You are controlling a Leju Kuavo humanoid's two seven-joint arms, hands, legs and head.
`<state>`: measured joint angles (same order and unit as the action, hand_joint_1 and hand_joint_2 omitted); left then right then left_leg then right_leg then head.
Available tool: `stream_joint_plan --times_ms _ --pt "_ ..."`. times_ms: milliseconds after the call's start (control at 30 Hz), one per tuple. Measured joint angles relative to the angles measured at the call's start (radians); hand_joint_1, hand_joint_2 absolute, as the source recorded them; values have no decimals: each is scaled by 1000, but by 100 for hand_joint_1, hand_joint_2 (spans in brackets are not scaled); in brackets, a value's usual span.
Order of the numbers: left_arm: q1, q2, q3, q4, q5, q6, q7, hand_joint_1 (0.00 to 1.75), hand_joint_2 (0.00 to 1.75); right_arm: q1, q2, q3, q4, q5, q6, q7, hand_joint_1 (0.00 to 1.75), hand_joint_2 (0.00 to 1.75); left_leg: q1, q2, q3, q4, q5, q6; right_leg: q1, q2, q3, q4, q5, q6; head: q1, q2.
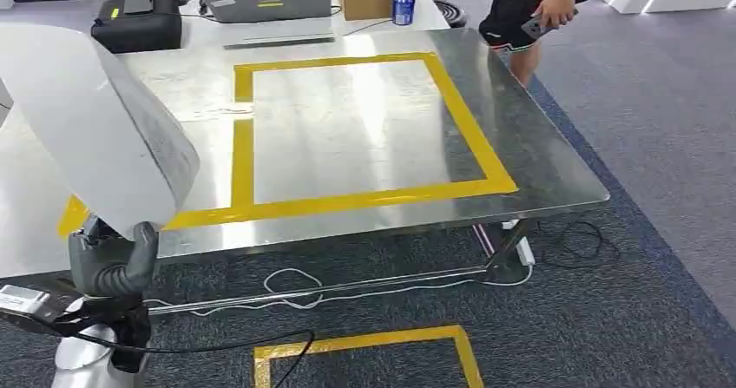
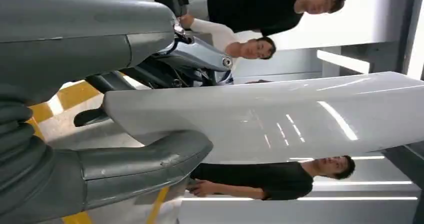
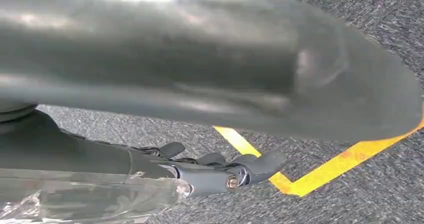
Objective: Take the parts from the cabinet and place them on the table.
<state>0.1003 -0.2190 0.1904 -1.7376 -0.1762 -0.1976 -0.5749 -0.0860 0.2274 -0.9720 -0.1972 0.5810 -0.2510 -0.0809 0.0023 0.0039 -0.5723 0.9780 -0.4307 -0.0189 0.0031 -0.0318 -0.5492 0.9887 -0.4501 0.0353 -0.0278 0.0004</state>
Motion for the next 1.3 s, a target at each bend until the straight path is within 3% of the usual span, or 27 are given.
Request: stream_joint_plan --times_ms 1267,1300 --pt "5 0 -1 0 3 -3 2 175 175 0 0 -2 0 8 13 7 0 0 4 0 0 0 3 0 3 0 -2 2 0 1 0 0" --pt "5 0 -1 0 3 -3 2 175 175 0 0 -2 0 9 13 6 0 0 -3 -1 -3 3 -2 11 -2 -2 2 -8 6 11 0 0"
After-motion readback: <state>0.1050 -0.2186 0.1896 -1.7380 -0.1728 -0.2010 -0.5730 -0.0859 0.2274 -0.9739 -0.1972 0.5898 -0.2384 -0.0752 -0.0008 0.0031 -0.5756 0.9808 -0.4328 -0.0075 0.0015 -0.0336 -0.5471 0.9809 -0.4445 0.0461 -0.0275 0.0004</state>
